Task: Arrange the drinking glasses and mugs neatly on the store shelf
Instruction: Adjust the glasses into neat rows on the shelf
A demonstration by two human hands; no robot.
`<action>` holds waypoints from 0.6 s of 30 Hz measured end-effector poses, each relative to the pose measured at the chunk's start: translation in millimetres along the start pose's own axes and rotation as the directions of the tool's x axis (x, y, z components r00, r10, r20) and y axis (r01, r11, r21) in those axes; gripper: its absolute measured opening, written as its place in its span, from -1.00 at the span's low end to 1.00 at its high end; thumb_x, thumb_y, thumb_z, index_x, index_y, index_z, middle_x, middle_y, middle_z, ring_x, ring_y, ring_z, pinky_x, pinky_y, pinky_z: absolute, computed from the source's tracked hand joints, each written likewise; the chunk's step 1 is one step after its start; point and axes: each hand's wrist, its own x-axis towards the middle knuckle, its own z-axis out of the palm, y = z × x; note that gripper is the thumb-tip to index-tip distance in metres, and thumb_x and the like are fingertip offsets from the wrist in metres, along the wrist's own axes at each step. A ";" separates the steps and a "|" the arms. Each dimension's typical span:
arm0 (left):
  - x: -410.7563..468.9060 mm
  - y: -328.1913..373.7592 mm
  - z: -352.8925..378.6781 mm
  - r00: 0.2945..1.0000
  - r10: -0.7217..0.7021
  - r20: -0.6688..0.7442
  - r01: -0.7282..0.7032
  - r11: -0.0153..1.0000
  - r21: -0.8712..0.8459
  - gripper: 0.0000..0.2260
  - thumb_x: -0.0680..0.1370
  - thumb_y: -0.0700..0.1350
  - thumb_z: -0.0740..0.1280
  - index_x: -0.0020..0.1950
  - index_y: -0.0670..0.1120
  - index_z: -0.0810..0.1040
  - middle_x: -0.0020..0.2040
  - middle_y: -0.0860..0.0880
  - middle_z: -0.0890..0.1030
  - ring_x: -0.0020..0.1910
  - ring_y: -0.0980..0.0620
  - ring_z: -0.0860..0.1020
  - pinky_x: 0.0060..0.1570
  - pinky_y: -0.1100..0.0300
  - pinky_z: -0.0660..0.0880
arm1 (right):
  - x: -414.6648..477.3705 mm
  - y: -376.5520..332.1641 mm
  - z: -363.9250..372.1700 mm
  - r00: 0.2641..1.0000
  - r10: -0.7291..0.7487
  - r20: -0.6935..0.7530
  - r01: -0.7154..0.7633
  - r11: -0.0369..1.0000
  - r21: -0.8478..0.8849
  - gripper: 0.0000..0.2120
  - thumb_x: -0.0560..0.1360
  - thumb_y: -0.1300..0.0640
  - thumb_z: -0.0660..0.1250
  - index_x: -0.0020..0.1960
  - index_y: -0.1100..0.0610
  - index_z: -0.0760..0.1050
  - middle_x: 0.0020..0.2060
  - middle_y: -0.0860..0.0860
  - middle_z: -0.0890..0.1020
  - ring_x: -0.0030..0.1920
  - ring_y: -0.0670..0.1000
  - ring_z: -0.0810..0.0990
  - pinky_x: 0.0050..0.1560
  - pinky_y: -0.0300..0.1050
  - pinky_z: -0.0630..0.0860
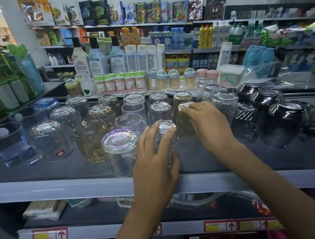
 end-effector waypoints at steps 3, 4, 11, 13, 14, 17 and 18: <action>-1.3 -0.1 0.8 1.000 0.008 -0.004 -0.008 1.000 0.003 -0.47 0.52 -0.15 0.48 0.48 0.01 0.47 0.55 -0.09 0.35 0.54 -0.19 0.32 0.19 -0.09 0.61 | -2.1 -0.4 3.0 1.000 -0.005 -0.017 0.005 1.000 0.004 -0.57 0.42 0.36 0.46 0.22 0.05 0.54 0.09 -0.03 0.59 0.15 0.13 0.49 -0.23 0.02 0.61; -1.5 -0.2 0.9 1.000 0.007 -0.003 -0.007 1.000 0.002 -0.47 0.52 -0.15 0.48 0.49 0.01 0.47 0.56 -0.08 0.35 0.55 -0.18 0.32 0.20 -0.07 0.61 | -2.9 -1.2 2.5 1.000 -0.007 -0.027 0.007 1.000 0.007 -0.59 0.42 0.35 0.47 0.20 0.06 0.55 0.09 -0.01 0.60 0.15 0.14 0.50 -0.22 0.02 0.61; -2.3 -0.8 2.3 1.000 0.016 -0.008 -0.016 1.000 0.008 -0.47 0.56 -0.15 0.46 0.52 0.03 0.44 0.59 -0.09 0.32 0.58 -0.17 0.28 0.24 -0.08 0.59 | 25.8 -7.0 -1.6 0.973 -0.211 -0.097 0.217 0.975 0.055 -0.55 0.49 0.32 0.44 0.35 0.10 0.59 0.22 0.08 0.66 0.19 0.22 0.60 0.16 0.15 0.56; -3.2 -0.1 2.3 1.000 0.009 -0.012 -0.009 1.000 0.012 -0.46 0.56 -0.16 0.46 0.52 0.02 0.44 0.60 -0.10 0.31 0.58 -0.18 0.29 0.24 -0.08 0.59 | 37.4 -8.0 2.7 0.951 -0.309 -0.013 0.309 0.951 0.024 -0.43 0.43 0.40 0.42 0.40 0.08 0.56 0.28 0.06 0.65 0.24 0.22 0.57 0.19 0.19 0.54; -3.3 0.3 2.4 1.000 0.004 -0.013 -0.004 1.000 0.009 -0.46 0.55 -0.17 0.46 0.52 0.02 0.44 0.60 -0.10 0.31 0.58 -0.19 0.29 0.23 -0.07 0.60 | 41.0 -8.5 3.6 0.944 -0.328 0.036 0.327 0.944 0.032 -0.39 0.41 0.43 0.39 0.42 0.06 0.54 0.30 0.04 0.64 0.28 0.22 0.55 0.22 0.21 0.52; -3.0 3.1 2.0 1.000 -0.010 -0.013 0.009 1.000 -0.007 -0.45 0.57 -0.19 0.45 0.53 0.03 0.42 0.62 -0.10 0.28 0.59 -0.19 0.29 0.21 -0.05 0.60 | 43.4 -8.7 2.1 0.937 -0.329 0.118 0.319 0.943 0.091 -0.32 0.42 0.46 0.32 0.48 0.04 0.48 0.37 0.01 0.60 0.37 0.19 0.47 0.31 0.20 0.48; -3.7 4.9 1.2 1.000 -0.013 -0.015 0.013 1.000 -0.008 -0.44 0.58 -0.18 0.44 0.55 0.03 0.39 0.63 -0.10 0.27 0.59 -0.18 0.29 0.18 -0.03 0.60 | 41.6 -8.2 0.2 0.942 -0.316 0.114 0.302 0.945 0.127 -0.32 0.43 0.47 0.30 0.49 0.05 0.47 0.37 0.00 0.59 0.39 0.17 0.46 0.30 0.18 0.49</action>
